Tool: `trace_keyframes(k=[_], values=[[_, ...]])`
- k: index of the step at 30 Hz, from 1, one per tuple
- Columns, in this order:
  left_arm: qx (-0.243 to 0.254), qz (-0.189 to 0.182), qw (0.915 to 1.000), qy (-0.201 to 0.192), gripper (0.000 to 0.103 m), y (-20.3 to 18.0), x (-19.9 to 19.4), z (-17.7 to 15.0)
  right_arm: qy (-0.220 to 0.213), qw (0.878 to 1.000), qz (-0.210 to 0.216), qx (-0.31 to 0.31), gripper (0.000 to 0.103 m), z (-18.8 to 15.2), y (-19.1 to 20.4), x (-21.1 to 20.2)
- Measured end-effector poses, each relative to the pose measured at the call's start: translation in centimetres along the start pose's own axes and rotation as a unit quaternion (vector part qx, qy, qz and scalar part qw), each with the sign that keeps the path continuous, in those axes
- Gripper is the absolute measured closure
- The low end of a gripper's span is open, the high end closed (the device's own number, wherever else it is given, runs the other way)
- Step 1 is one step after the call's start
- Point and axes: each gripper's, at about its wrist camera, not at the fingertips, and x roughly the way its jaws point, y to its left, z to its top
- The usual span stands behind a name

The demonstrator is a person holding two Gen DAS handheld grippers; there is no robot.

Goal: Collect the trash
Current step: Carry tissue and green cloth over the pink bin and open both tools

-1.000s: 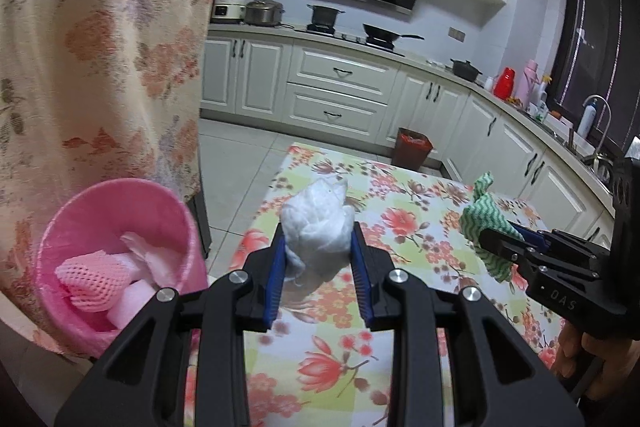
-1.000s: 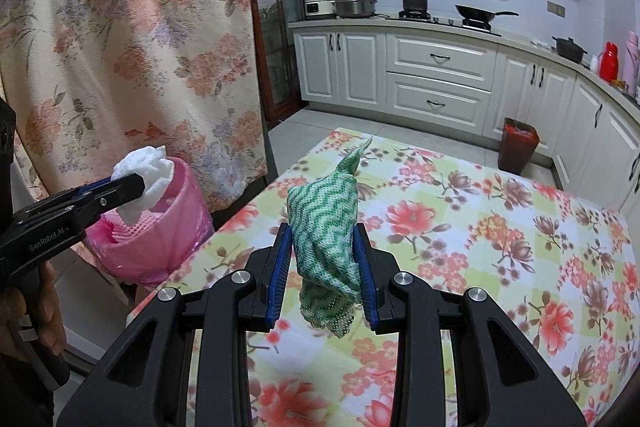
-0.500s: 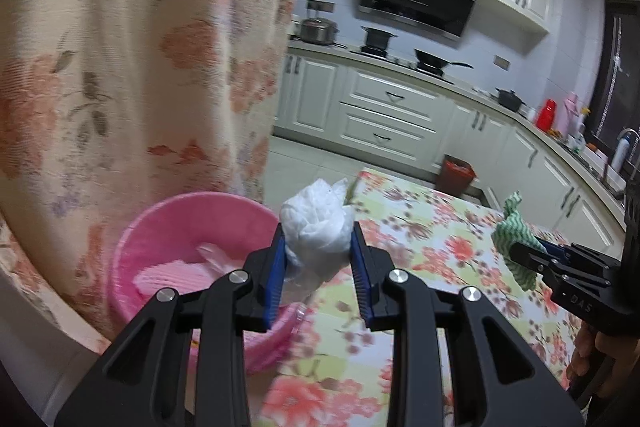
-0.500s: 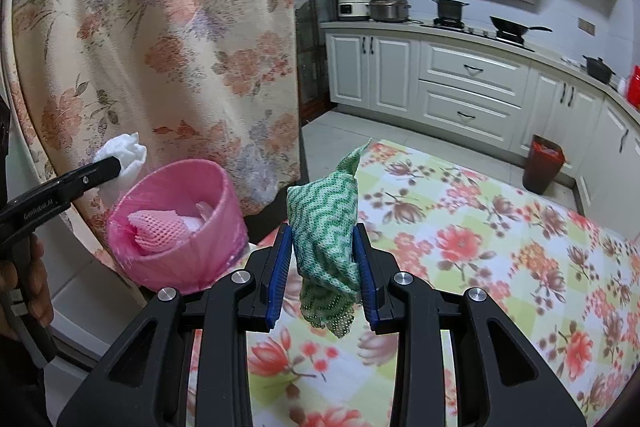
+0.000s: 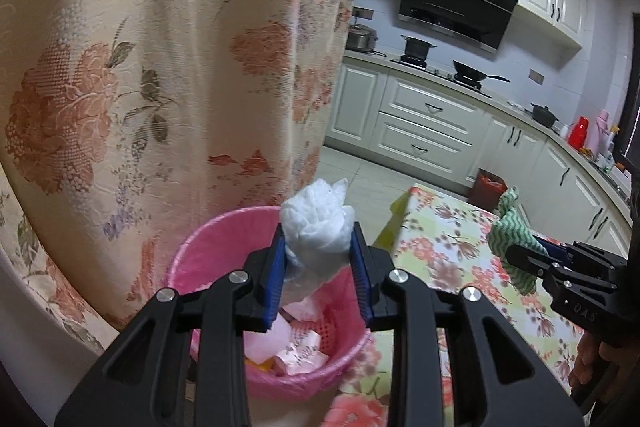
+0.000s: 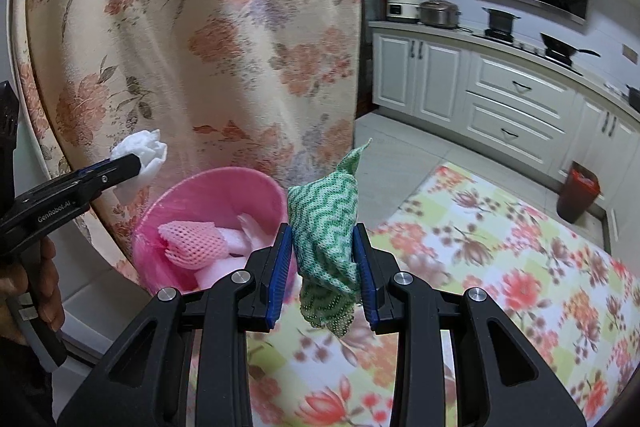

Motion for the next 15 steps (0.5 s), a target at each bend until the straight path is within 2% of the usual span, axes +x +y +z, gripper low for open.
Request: trace_keyframes(k=[15], values=[[-0.022,0.028,0.9993,0.007,0.073,3.4,2.8,1.3,0.027,0.998,0.046,-0.033,0.072,2.8,4.9,6.4]])
